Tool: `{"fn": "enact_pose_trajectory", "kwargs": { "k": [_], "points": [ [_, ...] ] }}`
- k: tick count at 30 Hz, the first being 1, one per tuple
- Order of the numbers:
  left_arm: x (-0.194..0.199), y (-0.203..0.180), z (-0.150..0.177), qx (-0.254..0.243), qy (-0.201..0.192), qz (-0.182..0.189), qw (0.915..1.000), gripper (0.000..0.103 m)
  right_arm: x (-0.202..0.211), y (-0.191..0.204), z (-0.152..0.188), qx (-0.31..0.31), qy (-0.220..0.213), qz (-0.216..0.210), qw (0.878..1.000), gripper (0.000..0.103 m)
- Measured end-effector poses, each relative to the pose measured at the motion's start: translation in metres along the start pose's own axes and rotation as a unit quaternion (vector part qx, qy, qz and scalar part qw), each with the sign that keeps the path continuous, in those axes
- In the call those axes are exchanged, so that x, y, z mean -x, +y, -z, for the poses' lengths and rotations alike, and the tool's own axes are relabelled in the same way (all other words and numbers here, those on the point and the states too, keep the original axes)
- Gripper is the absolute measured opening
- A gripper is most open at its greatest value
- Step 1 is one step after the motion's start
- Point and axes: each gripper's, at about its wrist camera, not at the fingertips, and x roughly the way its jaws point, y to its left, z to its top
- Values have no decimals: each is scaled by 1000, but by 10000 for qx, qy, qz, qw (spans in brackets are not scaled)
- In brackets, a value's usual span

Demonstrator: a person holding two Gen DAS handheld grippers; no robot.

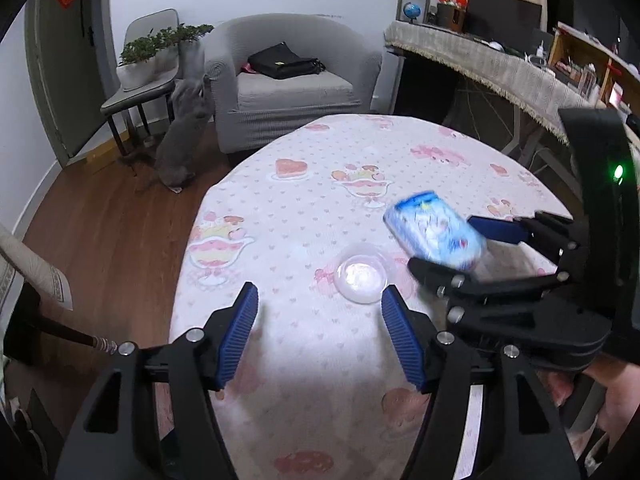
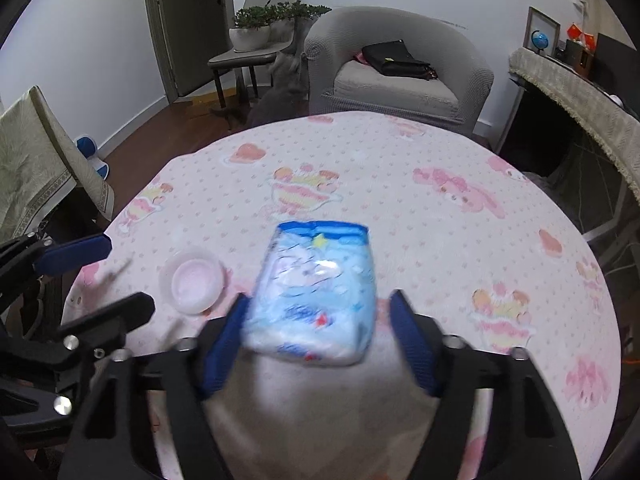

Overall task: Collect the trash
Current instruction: 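Grasp the blue wipes pack with the right tool while the left tool grasps the clear lid, then carry the wipes pack and clear lid over the teal bin and open both tools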

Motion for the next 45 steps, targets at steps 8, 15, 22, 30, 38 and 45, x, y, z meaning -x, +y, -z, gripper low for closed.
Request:
{"fn": "enact_pose_trajectory", "kwargs": {
  "k": [8,15,22,30,38,45],
  "points": [
    [-15,-9,-7,-114,103,10,9999,69,6,-34,-6,-386,-113,-286,9988,52],
    [-22,-19,-11,-222,163,65,9996,65,16,-45,-10,-441,-316,-493,9973,52],
    [-31,-27,-10,-287,253,31,9993,52,19,-50,-7,-433,-306,-516,9973,52],
    [-25,-17,-7,79,139,12,9999,42,27,-52,0,-550,-335,-658,9958,52],
    [2,-5,11,535,30,-26,9986,42,40,-26,16,-496,-389,-858,9943,52],
    [39,5,37,785,-176,-75,9967,42,57,11,34,-257,-497,-1022,9932,52]
  ]
}}
